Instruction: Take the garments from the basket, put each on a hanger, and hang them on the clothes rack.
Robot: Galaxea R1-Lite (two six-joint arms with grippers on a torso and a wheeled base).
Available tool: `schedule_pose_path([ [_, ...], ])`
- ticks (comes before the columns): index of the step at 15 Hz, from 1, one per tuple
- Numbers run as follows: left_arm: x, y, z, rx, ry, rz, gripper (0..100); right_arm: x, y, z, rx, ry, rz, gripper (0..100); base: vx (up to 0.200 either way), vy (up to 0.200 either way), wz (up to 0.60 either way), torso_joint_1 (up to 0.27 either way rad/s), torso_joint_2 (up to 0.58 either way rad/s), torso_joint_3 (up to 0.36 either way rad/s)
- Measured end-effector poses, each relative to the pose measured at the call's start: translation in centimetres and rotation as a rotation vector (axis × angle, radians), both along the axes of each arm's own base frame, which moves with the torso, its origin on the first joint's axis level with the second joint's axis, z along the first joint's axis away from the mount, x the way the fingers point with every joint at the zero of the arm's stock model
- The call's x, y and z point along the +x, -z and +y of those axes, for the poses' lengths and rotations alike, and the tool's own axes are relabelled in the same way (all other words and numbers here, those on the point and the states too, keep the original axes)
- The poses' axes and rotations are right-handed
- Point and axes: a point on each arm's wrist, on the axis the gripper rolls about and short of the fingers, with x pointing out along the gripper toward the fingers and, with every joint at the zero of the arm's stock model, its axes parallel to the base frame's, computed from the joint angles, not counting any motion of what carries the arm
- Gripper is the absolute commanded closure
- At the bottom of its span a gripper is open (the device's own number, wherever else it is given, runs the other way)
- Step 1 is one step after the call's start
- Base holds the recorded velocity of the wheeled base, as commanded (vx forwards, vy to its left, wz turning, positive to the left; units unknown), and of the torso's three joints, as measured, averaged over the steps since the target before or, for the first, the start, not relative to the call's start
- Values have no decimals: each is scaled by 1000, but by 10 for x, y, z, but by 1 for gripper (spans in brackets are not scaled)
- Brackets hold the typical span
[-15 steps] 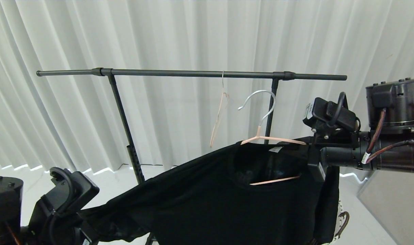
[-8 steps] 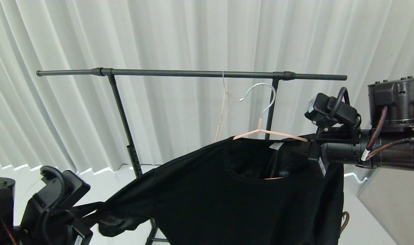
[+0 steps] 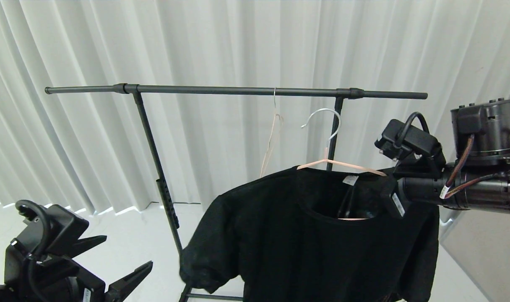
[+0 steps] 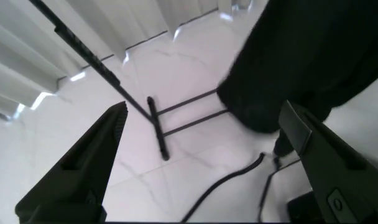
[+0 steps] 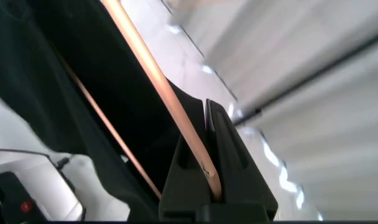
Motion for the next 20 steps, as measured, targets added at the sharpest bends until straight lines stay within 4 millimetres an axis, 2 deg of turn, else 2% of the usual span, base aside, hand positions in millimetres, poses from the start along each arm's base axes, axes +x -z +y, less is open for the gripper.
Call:
schedule_pose_path([
  [4,-4,-5,4,-22,-127,-29,0,-8,8,-14,-98,139,119,100,0,0,0,0,0,0],
  [11,2,-19,7,36,-283,-100,0,-12,2,-23,-20,399,236,100,0,0,0,0,0,0],
  [16,8,-23,6,54,-317,-108,0,-11,4,-23,3,437,257,100,0,0,0,0,0,0],
  [20,10,-23,1,58,-280,-100,0,-2,10,-18,6,524,268,100,0,0,0,0,0,0],
])
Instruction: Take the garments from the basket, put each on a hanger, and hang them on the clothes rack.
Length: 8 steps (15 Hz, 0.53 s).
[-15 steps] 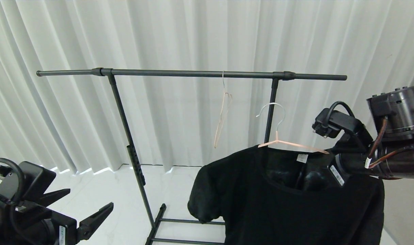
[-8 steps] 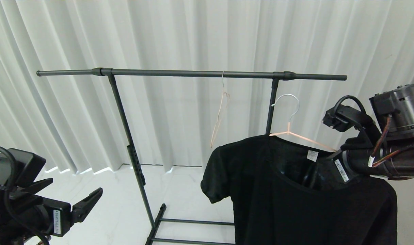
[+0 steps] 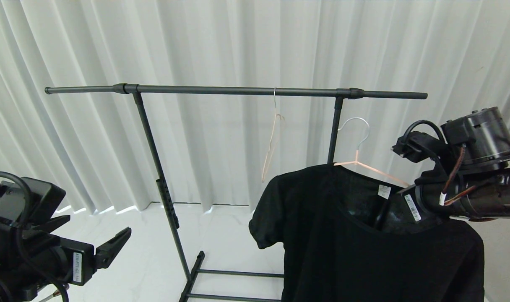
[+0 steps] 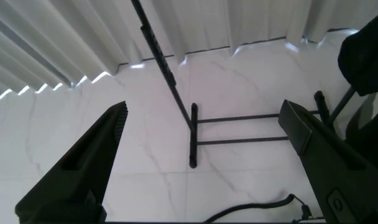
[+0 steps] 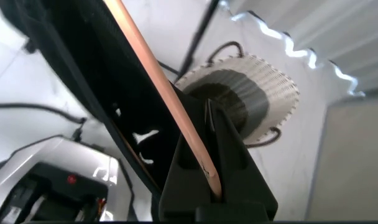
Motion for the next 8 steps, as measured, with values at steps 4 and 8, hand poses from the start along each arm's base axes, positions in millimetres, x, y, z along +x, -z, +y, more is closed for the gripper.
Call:
schedule_pose_path([
  [4,-1,1,-9,2,67,5,0,16,3,9,42,89,11,100,0,0,0,0,0,0],
  [8,0,1,-14,4,97,13,0,34,-11,26,97,171,-55,100,0,0,0,0,0,0],
])
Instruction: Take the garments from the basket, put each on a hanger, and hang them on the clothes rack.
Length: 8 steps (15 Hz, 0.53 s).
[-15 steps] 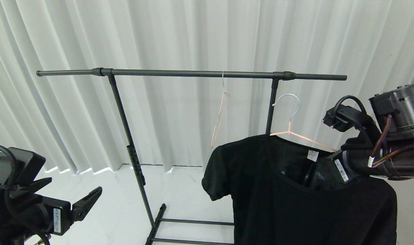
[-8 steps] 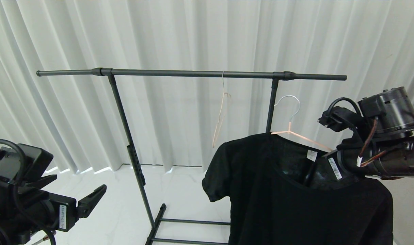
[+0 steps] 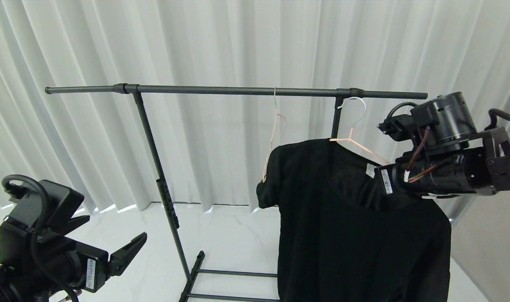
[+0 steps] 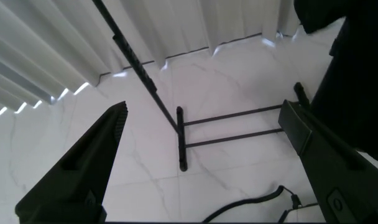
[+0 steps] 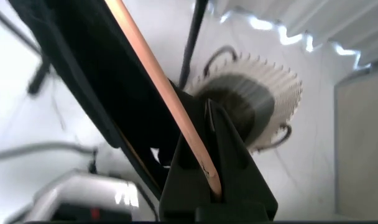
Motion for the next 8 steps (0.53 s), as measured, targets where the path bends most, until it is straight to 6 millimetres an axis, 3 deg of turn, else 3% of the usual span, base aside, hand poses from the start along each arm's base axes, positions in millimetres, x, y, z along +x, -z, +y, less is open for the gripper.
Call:
schedule_pose_path([
  [8,0,1,-3,2,20,5,0,27,5,11,-108,149,-44,100,0,0,0,0,0,0],
])
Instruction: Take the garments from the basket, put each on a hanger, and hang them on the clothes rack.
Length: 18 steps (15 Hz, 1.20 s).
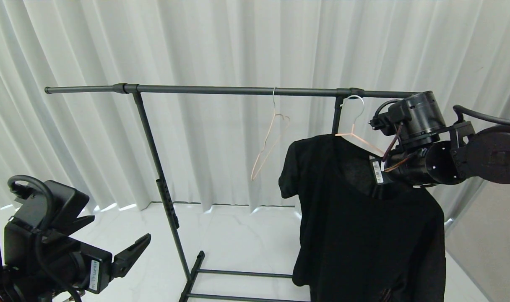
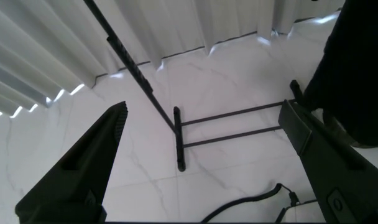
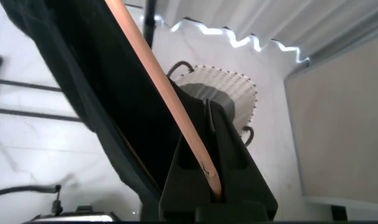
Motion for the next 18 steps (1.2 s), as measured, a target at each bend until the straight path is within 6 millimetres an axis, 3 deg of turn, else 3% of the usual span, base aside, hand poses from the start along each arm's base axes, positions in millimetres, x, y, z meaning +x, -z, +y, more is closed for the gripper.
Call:
schedule_pose_path([
  [8,-3,-2,-9,-4,65,-9,0,20,-17,11,20,34,-79,100,175,0,0,1,4,4],
  [16,-3,-2,-9,-3,69,-10,0,22,-19,14,19,30,-87,100,200,0,0,5,2,3],
  [18,-3,-2,-9,-1,72,-11,0,22,-19,14,8,24,-86,100,0,0,0,0,0,0],
])
